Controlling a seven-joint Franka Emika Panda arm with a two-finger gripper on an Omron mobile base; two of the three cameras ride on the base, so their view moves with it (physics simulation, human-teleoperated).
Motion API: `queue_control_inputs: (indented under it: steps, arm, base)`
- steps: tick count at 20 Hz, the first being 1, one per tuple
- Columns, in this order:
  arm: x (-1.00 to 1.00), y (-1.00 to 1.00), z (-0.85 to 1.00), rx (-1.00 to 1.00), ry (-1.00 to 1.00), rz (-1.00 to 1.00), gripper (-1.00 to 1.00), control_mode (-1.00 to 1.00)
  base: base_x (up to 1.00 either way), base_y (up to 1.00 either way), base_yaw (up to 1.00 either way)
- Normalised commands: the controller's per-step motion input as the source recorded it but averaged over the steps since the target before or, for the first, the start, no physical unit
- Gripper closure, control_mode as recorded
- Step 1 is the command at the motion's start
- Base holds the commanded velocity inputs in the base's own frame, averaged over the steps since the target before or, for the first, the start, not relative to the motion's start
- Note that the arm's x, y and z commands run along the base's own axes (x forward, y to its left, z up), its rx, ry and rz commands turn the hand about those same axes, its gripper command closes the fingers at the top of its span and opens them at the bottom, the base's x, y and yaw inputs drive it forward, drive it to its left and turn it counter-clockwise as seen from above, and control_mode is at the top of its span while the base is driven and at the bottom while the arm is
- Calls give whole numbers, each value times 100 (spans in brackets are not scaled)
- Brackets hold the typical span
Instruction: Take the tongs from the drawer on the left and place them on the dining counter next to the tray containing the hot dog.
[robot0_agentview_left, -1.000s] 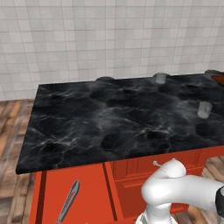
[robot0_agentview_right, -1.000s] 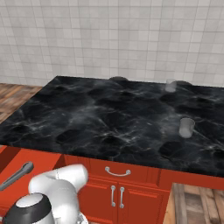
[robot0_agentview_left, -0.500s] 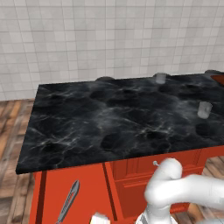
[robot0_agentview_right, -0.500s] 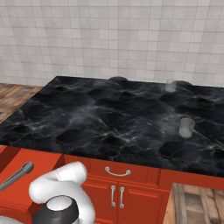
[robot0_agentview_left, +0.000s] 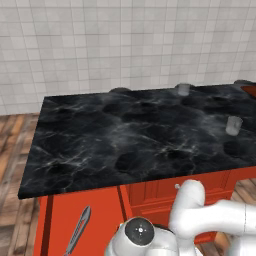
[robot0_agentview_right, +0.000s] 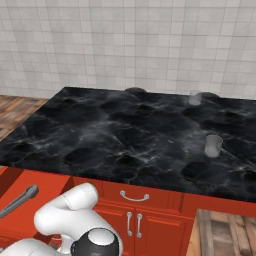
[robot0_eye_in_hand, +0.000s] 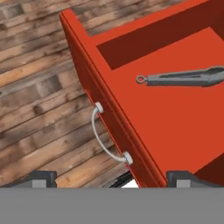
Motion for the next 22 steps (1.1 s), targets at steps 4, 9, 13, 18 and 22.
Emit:
queue_control_inputs:
  steps: [4, 9, 13, 18, 22]
  arm:
    - [34, -4, 6, 6, 27, 0, -100, -100]
    - [38, 0, 0, 0, 21, 0, -100, -100]
    - [39, 0, 0, 0, 23, 0, -100, -100]
    - [36, 11, -19, -5, 18, 0, -100, -100]
    - [31, 21, -30, -13, 15, 0, -100, -100]
  base:
    - [0, 0, 0]
    - [0, 0, 0]
    - [0, 0, 0]
    - [0, 0, 0]
    - [0, 0, 0]
